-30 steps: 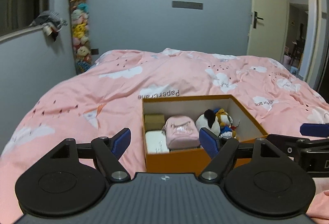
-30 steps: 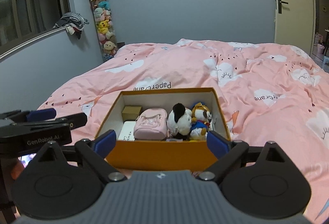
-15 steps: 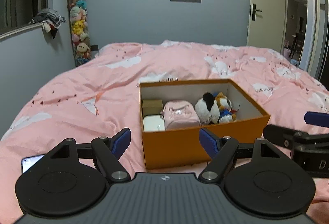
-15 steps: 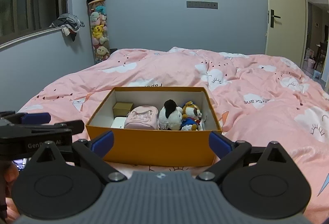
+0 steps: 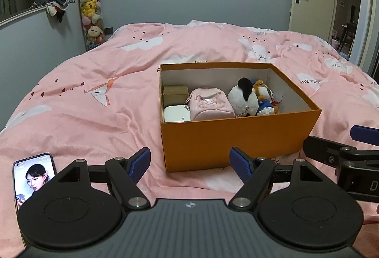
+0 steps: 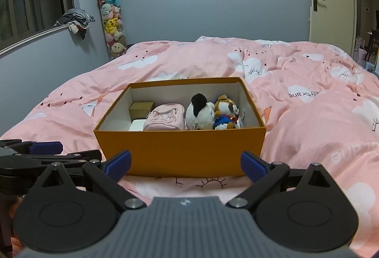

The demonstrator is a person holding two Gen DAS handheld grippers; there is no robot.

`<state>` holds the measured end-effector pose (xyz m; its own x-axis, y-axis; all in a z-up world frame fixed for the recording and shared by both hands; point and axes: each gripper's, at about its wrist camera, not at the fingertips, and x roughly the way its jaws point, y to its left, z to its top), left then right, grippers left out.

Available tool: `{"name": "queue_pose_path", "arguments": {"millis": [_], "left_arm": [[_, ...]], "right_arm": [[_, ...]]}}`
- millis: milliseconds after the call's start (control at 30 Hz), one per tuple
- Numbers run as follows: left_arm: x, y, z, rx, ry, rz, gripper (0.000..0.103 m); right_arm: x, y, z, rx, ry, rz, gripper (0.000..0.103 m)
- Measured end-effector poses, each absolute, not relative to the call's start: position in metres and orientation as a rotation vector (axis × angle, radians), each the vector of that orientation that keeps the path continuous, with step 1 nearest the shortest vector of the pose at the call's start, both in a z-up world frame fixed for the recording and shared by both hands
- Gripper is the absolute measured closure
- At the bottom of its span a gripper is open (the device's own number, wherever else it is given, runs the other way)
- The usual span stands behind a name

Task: Organize objects

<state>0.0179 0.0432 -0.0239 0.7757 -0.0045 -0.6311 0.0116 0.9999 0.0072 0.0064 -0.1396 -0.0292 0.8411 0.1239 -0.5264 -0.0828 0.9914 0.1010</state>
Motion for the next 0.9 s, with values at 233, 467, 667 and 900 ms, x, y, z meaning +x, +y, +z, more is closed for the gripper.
{"name": "queue_pose_path", "arguments": {"millis": [233,467,667,900], "left_arm": [[0.0159,0.0434,-0.0206,0.015,0.676,-0.006,0.014],[0.0162,0.0444,-0.0196,0.014,0.676,-0.007,0.014],[0.0158,0.0445,-0.0193,0.012,0.676,-0.007,0.014],[0.0159,0.0447,-0.0194,0.013,0.676,-0.007,0.014]], "right_arm": [[0.0048,-0.1402,-0.0264,0.068,0.549,0.104,0.004],[0.0059,-0.1403,-0.0261,0.061,0.557,0.105,0.004],[0.0069,-0.1403,-0.0273,0.058,0.568,0.107,0.004],[0.0072,-0.1400,-0.0277,0.058,0.568,0.107,0.004]]}}
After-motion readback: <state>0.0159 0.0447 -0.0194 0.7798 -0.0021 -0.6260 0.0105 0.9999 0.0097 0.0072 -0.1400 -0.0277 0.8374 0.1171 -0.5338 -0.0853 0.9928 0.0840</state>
